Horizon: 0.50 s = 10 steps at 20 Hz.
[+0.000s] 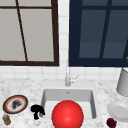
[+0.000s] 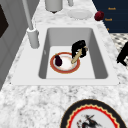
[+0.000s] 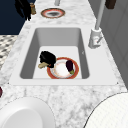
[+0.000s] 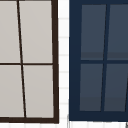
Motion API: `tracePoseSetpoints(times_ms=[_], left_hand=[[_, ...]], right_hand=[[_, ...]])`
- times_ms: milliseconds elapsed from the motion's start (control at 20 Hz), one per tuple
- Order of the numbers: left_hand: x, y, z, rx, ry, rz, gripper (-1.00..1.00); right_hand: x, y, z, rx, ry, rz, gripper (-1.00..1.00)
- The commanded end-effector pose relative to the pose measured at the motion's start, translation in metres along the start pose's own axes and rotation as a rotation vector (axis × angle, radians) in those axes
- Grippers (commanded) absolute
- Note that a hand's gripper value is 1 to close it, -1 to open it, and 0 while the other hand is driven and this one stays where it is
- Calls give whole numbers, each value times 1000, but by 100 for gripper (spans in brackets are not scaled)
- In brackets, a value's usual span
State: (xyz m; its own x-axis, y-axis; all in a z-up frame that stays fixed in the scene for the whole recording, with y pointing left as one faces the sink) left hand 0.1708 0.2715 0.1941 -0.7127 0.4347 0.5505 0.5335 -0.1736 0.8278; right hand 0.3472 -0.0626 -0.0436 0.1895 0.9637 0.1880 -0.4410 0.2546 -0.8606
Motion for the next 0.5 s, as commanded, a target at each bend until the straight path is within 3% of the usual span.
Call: tracePoseSetpoints(times_ms=[0,250,450], left_hand=[[0,0,0,0,0,0,0],[0,0,0,0,0,0,0],[0,0,0,0,0,0,0]], right_hand=[[4,-19,11,33,36,25,100],[8,-34,19,16,34,37,100],[12,-55,30,44,50,44,100]])
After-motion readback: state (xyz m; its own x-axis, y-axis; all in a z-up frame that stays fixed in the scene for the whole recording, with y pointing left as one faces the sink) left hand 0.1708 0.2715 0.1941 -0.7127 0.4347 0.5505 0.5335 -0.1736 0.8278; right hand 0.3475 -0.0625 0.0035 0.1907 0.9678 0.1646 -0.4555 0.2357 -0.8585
